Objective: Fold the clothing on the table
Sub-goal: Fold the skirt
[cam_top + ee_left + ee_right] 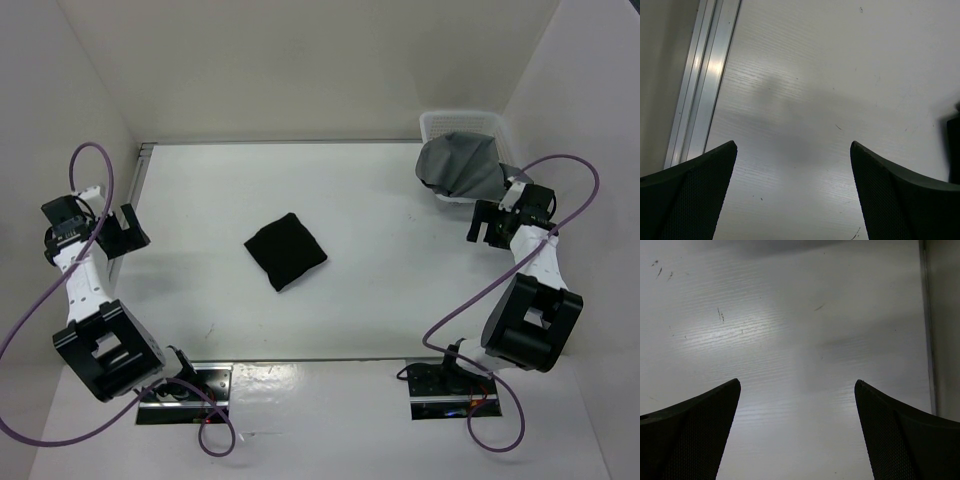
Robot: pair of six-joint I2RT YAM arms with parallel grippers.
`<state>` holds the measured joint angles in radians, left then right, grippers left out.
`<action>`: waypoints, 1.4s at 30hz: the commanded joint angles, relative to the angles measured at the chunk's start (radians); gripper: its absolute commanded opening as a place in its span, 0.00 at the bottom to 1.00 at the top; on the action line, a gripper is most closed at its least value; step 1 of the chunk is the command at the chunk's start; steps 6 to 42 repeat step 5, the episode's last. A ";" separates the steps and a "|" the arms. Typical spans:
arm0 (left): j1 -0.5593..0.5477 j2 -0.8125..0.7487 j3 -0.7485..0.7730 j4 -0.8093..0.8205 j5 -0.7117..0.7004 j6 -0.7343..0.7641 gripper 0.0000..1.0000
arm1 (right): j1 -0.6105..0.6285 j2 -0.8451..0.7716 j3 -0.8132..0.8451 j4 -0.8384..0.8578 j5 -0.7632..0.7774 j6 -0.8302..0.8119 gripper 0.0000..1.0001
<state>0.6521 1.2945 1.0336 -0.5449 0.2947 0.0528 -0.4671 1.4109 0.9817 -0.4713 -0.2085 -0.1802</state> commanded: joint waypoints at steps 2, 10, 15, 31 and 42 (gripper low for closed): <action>0.004 0.009 -0.004 0.022 0.035 0.024 1.00 | 0.002 -0.012 0.023 0.013 -0.026 -0.024 0.99; 0.004 0.009 -0.004 0.022 0.035 0.024 1.00 | 0.002 -0.024 0.011 0.013 -0.055 -0.038 0.99; 0.004 0.009 -0.004 0.022 0.035 0.024 1.00 | 0.002 -0.024 0.011 0.013 -0.055 -0.038 0.99; 0.004 0.009 -0.004 0.022 0.035 0.024 1.00 | 0.002 -0.024 0.011 0.013 -0.055 -0.038 0.99; 0.004 0.009 -0.004 0.022 0.035 0.024 1.00 | 0.002 -0.024 0.011 0.013 -0.055 -0.038 0.99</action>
